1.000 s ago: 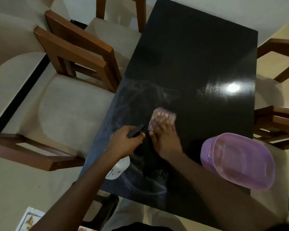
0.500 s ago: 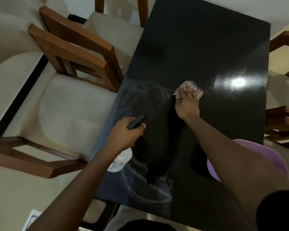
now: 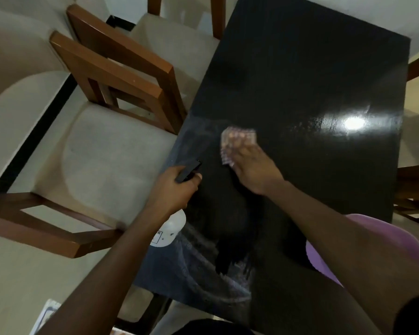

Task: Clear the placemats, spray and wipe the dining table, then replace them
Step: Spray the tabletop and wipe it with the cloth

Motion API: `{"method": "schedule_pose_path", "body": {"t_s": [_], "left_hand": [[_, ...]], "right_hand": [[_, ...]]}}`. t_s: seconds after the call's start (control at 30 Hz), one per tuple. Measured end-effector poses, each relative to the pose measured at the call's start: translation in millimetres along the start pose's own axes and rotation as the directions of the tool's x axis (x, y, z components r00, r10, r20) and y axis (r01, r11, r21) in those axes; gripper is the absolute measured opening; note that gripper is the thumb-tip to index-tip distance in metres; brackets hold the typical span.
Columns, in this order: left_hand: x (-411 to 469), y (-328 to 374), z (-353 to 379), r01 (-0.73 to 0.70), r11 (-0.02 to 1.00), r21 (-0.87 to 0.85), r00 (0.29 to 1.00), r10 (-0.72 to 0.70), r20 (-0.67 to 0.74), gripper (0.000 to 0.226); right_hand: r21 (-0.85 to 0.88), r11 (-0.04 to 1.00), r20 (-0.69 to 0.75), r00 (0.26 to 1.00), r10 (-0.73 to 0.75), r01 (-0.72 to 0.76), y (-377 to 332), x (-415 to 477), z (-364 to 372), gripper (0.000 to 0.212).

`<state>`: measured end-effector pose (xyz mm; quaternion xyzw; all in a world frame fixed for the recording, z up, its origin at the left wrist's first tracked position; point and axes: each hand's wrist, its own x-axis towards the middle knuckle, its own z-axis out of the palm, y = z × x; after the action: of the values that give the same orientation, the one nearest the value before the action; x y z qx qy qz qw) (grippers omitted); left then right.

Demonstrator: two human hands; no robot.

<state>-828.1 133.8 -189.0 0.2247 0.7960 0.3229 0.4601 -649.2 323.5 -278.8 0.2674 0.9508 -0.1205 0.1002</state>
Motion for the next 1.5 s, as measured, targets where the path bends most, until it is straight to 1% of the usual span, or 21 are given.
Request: {"method": "schedule_pose_path", "body": {"t_s": [0.1,0.2,0.3,0.37,0.4,0.47,0.5,0.53,0.6,0.67,0.77,0.83,0.87,0.93,0.97,1.03,1.1,1.17,1.27,1.37,1.5], "left_hand": [[1,-4,-5,0.004,0.999,-0.039,0.999,-0.006,-0.04,0.029],[6,-8,-11,0.017,1.0,-0.023,0.997,-0.019,-0.075,0.033],[9,-8,-14,0.058,0.998,-0.003,0.992,-0.058,-0.11,0.03],[7,-10,-16,0.052,0.998,-0.042,0.992,-0.056,-0.116,0.024],[5,-12,-17,0.037,0.998,-0.053,0.993,-0.043,-0.109,0.021],[2,-18,-21,0.027,0.998,-0.052,0.994,-0.032,-0.101,0.016],[0,-20,-22,0.027,0.998,-0.061,0.994,-0.034,-0.103,0.016],[0,-23,-23,0.025,0.997,-0.074,0.994,-0.033,-0.107,0.017],[-3,-29,-24,0.031,0.996,-0.082,0.993,-0.041,-0.114,0.019],[-8,-35,-26,0.042,0.995,-0.087,0.992,-0.052,-0.113,0.02],[-13,-43,-30,0.05,0.993,-0.106,0.991,-0.062,-0.115,0.019],[-16,-47,-33,0.05,0.994,-0.093,0.991,-0.062,-0.121,0.018],[-18,-48,-35,0.049,0.994,-0.092,0.991,-0.06,-0.122,0.017],[-20,-50,-37,0.044,0.993,-0.111,0.991,-0.058,-0.123,0.016],[-21,-50,-39,0.043,0.992,-0.122,0.991,-0.058,-0.121,0.016],[-24,-50,-42,0.043,0.992,-0.12,0.991,-0.058,-0.12,0.018],[-27,-52,-45,0.039,0.993,-0.108,0.991,-0.052,-0.12,0.021],[-33,-57,-47,0.025,0.995,-0.102,0.991,-0.038,-0.129,0.024],[-44,-66,-49,0.02,0.998,-0.06,0.992,-0.028,-0.12,0.025],[-57,-73,-48,0.016,0.998,-0.062,0.992,-0.024,-0.126,0.025],[-71,-79,-43,0.017,0.999,-0.04,0.991,-0.022,-0.132,0.025]], "right_hand": [[0.198,0.887,-0.005,0.905,0.426,-0.417,18,37,-19,0.063],[0.222,0.873,-0.042,0.89,0.454,-0.435,-13,54,-26,0.06],[0.11,0.974,-0.045,0.978,0.204,-0.198,-55,35,-15,0.062],[0.081,0.996,-0.008,0.999,-0.036,0.036,-81,10,-7,0.063],[0.07,0.978,0.02,0.98,-0.2,0.198,-91,-1,-2,0.06],[0.035,0.869,0.129,0.86,-0.493,0.493,-97,-9,5,0.055],[0.017,0.828,0.187,0.811,-0.554,0.561,-93,-5,2,0.056],[-0.004,0.826,0.21,0.808,-0.551,0.564,-84,6,-4,0.056],[-0.025,0.907,0.149,0.898,-0.413,0.421,-64,34,-17,0.058],[0.019,0.994,0.046,0.993,-0.112,0.111,-44,69,-32,0.059],[0.18,0.944,0.014,0.961,0.277,-0.275,-31,110,-43,0.059],[0.161,0.94,0.017,0.953,0.302,-0.3,-51,114,-39,0.06],[0.109,0.968,0.002,0.974,0.227,-0.226,-66,107,-34,0.06],[0.009,0.997,0.012,0.997,-0.074,0.074,-97,83,-19,0.059],[-0.006,0.969,0.055,0.967,-0.247,0.248,-111,67,-9,0.059],[0.016,0.854,0.175,0.839,-0.515,0.52,-127,42,6,0.053],[0.016,0.784,0.228,0.761,-0.608,0.621,-122,42,6,0.048],[-0.007,0.86,0.198,0.843,-0.499,0.511,-108,59,-2,0.049],[-0.017,0.986,0.092,0.982,-0.164,0.166,-79,104,-26,0.057],[0.08,0.988,0.13,0.984,0.122,-0.133,-61,139,-50,0.06],[0.055,0.995,0.169,0.983,0.067,-0.078,-78,119,-49,0.061]]}}
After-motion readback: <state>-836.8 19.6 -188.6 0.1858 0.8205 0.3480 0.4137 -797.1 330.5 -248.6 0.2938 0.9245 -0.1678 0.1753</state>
